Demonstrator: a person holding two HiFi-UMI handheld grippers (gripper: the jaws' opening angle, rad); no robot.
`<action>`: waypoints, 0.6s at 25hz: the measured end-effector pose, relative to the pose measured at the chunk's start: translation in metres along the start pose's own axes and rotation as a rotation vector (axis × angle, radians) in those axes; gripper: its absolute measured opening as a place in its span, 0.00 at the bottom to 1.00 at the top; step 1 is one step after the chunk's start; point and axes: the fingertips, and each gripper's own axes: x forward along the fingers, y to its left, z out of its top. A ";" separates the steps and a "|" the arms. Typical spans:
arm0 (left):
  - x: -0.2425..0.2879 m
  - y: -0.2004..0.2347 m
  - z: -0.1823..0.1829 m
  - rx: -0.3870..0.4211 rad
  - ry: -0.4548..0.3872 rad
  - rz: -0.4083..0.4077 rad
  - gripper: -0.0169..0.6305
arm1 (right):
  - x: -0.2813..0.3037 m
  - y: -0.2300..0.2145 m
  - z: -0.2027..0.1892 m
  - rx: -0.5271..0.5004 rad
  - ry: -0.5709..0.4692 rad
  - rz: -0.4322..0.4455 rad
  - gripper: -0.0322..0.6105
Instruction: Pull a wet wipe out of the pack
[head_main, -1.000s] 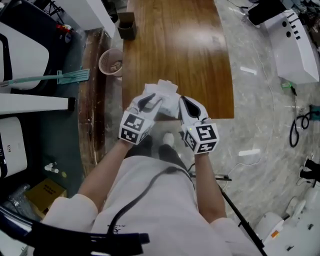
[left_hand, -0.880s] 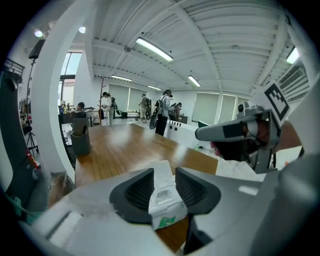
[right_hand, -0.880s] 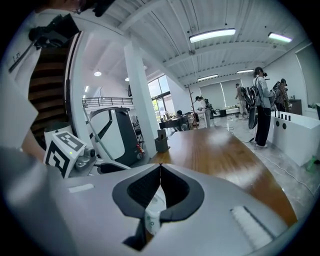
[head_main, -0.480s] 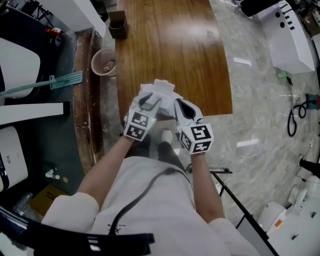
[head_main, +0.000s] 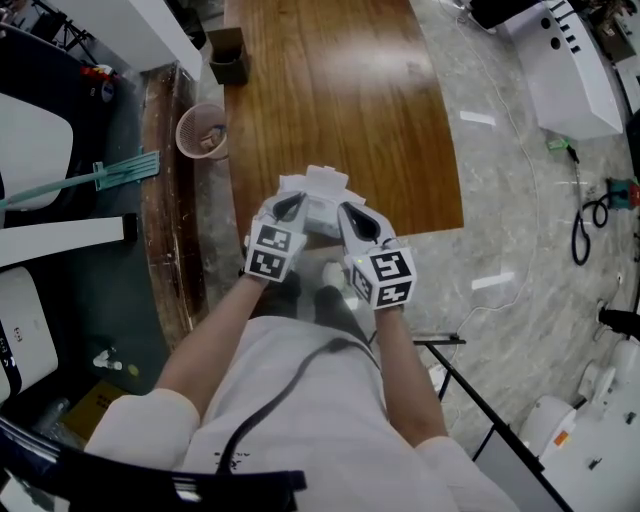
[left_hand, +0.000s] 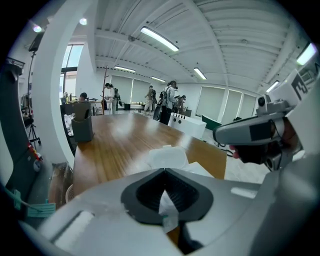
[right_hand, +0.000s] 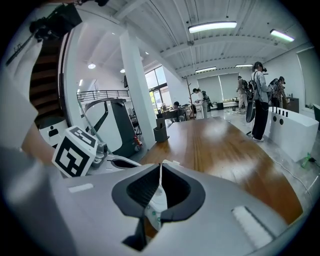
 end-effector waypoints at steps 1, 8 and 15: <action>-0.001 0.002 -0.001 -0.006 0.002 -0.004 0.03 | 0.002 0.001 -0.001 0.000 0.006 0.002 0.08; -0.002 0.009 -0.006 -0.053 0.010 -0.029 0.03 | 0.025 0.008 -0.012 -0.019 0.068 0.020 0.09; -0.002 0.013 -0.018 -0.097 0.020 -0.050 0.04 | 0.036 0.008 -0.019 -0.037 0.109 0.026 0.11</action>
